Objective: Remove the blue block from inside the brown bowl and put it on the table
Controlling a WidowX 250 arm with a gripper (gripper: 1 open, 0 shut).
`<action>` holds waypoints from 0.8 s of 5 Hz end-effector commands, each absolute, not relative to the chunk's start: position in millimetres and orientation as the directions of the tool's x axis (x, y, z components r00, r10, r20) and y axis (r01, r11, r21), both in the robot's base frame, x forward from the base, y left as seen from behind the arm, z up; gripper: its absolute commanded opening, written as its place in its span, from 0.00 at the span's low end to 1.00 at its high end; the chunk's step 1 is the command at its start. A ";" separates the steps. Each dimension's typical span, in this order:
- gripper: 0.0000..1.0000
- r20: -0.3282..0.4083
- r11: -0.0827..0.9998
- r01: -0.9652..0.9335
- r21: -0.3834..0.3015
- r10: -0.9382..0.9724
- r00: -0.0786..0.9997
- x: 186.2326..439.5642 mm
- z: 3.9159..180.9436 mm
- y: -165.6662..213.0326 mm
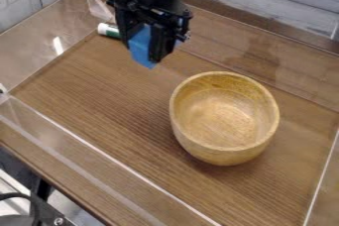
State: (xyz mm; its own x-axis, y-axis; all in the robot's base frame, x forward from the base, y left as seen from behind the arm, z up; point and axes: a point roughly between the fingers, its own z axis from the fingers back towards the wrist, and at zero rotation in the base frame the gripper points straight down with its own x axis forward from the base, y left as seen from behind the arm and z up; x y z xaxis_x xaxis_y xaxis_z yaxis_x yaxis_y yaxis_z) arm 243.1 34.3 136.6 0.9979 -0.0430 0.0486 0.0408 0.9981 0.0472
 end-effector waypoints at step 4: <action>0.00 0.104 0.996 -0.044 0.079 0.035 0.994 237.3 134.2 47.9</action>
State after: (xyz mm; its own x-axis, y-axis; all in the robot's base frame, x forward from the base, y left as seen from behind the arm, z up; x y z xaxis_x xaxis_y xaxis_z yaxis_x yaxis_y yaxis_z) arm 233.7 44.0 120.3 0.9985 0.0291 0.0455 -0.0321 0.9973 0.0662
